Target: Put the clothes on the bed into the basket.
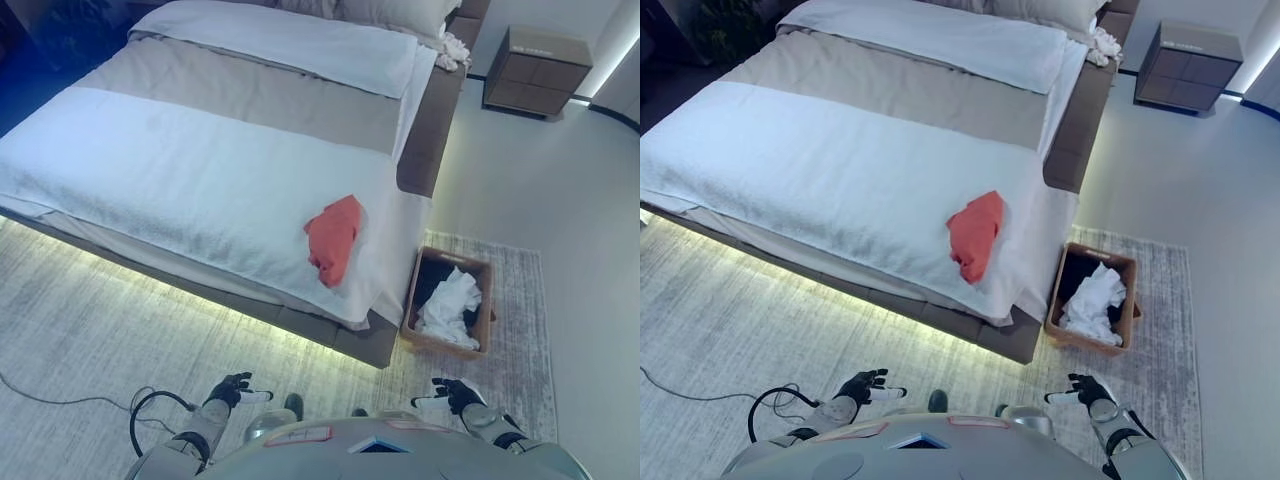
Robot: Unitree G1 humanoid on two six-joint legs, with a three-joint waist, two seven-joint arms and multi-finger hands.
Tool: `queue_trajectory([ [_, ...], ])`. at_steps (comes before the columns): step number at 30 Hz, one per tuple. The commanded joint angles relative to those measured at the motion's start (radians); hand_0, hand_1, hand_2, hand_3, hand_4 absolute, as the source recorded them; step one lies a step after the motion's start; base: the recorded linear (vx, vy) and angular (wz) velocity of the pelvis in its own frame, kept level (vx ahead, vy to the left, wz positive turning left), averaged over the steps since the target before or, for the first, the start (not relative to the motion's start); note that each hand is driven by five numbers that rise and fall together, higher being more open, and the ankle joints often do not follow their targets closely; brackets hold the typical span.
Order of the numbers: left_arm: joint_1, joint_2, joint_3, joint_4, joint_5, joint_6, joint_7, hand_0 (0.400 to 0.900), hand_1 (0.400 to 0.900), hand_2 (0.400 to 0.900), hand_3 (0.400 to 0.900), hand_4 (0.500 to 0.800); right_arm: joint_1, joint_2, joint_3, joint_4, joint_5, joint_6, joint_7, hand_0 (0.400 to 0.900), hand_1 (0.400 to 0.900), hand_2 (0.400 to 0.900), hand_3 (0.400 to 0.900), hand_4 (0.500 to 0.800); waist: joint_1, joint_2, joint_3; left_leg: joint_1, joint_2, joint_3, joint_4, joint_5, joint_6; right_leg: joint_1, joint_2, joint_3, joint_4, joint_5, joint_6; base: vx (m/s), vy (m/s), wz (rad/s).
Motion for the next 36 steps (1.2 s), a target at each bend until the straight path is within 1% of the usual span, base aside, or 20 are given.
queue_trajectory([
  [1,-0.041,0.001,0.033,0.049,0.036,-0.022,0.005,0.900,0.900,0.900,0.900,0.800,-0.037,-0.024,-0.008,0.001,0.012,-0.023,-0.012,0.900,0.900,0.900,0.900,0.800,-0.002,-0.024,-0.028,-0.034,-0.040,0.039,-0.005,-0.050,0.011,-0.046,-0.020,0.020,-0.027,0.025,0.042,0.00,0.000,0.00],
  [3,-0.043,0.002,0.035,0.046,0.033,-0.020,0.005,0.900,0.900,0.900,0.900,0.800,-0.037,-0.023,-0.010,0.001,0.014,-0.022,-0.012,0.900,0.900,0.900,0.900,0.800,-0.002,-0.023,-0.029,-0.035,-0.040,0.040,-0.005,-0.052,0.012,-0.047,-0.023,0.022,-0.027,0.025,0.043,0.03,0.020,-0.03],
  [9,-0.044,0.001,0.017,0.051,0.065,-0.018,0.002,0.900,0.900,0.900,0.900,0.800,-0.042,-0.019,0.003,-0.002,-0.003,-0.019,-0.007,0.900,0.900,0.900,0.900,0.800,-0.001,-0.027,-0.031,-0.026,-0.038,0.043,-0.005,-0.061,0.014,-0.042,-0.022,0.030,-0.027,0.021,0.043,0.04,0.001,-0.06],
  [19,-0.044,0.008,0.024,0.037,0.057,-0.018,0.018,0.900,0.900,0.900,0.900,0.800,-0.036,-0.017,0.007,0.001,-0.012,-0.016,-0.011,0.900,0.900,0.900,0.900,0.800,0.004,-0.036,-0.031,-0.007,-0.032,0.042,-0.005,-0.068,0.016,-0.027,-0.016,0.036,-0.027,0.010,0.039,0.03,-0.034,-0.01],
  [29,-0.052,0.011,0.023,0.032,0.039,-0.017,0.017,0.900,0.900,0.900,0.900,0.800,-0.041,-0.019,0.011,-0.002,-0.004,-0.019,-0.016,0.900,0.900,0.900,0.900,0.800,0.001,-0.040,-0.008,-0.007,0.000,0.029,0.004,-0.054,-0.004,-0.033,0.017,0.038,-0.013,-0.008,0.013,0.00,-0.110,0.03],
  [30,-0.056,0.013,0.027,0.030,0.035,-0.016,0.021,0.900,0.900,0.900,0.900,0.800,-0.042,-0.022,0.010,-0.003,0.001,-0.022,-0.019,0.900,0.900,0.900,0.900,0.800,0.002,-0.045,0.007,-0.035,0.008,0.022,0.067,-0.068,-0.013,-0.037,0.025,0.041,0.000,-0.016,0.002,-0.02,-0.113,0.07],
  [31,-0.056,0.013,0.027,0.030,0.035,-0.016,0.021,0.900,0.900,0.900,0.900,0.800,-0.042,-0.022,0.010,-0.003,0.001,-0.022,-0.019,0.900,0.900,0.900,0.900,0.800,0.001,-0.045,0.006,-0.037,0.007,0.022,0.069,-0.069,-0.013,-0.038,0.025,0.040,0.000,-0.016,0.002,-0.03,-0.183,0.12],
  [32,-0.059,0.014,0.028,0.030,0.034,-0.015,0.024,0.900,0.900,0.900,0.900,0.800,-0.044,-0.026,0.009,-0.002,0.003,-0.024,-0.021,0.900,0.900,0.900,0.900,0.800,0.002,-0.052,0.018,-0.069,0.006,0.019,0.140,-0.083,-0.019,-0.039,0.027,0.040,0.009,-0.019,-0.005,-0.05,-0.170,0.10],
  [33,-0.064,0.011,0.029,0.024,0.030,-0.015,0.033,0.900,0.900,0.900,0.900,0.800,-0.046,-0.032,0.006,-0.002,0.009,-0.027,-0.027,0.900,0.900,0.900,0.900,0.800,0.009,-0.064,0.046,-0.135,-0.014,0.016,0.285,-0.096,-0.026,-0.031,0.030,0.041,0.017,-0.021,-0.016,-0.07,-0.228,0.16],
  [35,-0.078,0.010,0.042,0.013,0.009,-0.014,0.050,0.900,0.900,0.900,0.900,0.800,-0.049,-0.040,-0.002,-0.005,0.017,-0.031,-0.040,0.900,0.900,0.900,0.900,0.800,0.016,-0.072,0.084,-0.224,-0.027,0.023,0.471,-0.070,-0.022,-0.020,0.033,0.033,0.025,-0.015,-0.028,-0.03,-0.176,0.15],
  [36,-0.078,0.010,0.047,0.012,-0.001,-0.015,0.053,0.900,0.900,0.900,0.900,0.800,-0.047,-0.044,-0.005,-0.005,0.018,-0.030,-0.042,0.900,0.900,0.900,0.900,0.800,0.018,-0.071,0.093,-0.247,-0.029,0.023,0.513,-0.053,-0.018,-0.010,0.036,0.030,0.022,-0.017,-0.033,0.04,-0.115,0.03],
])
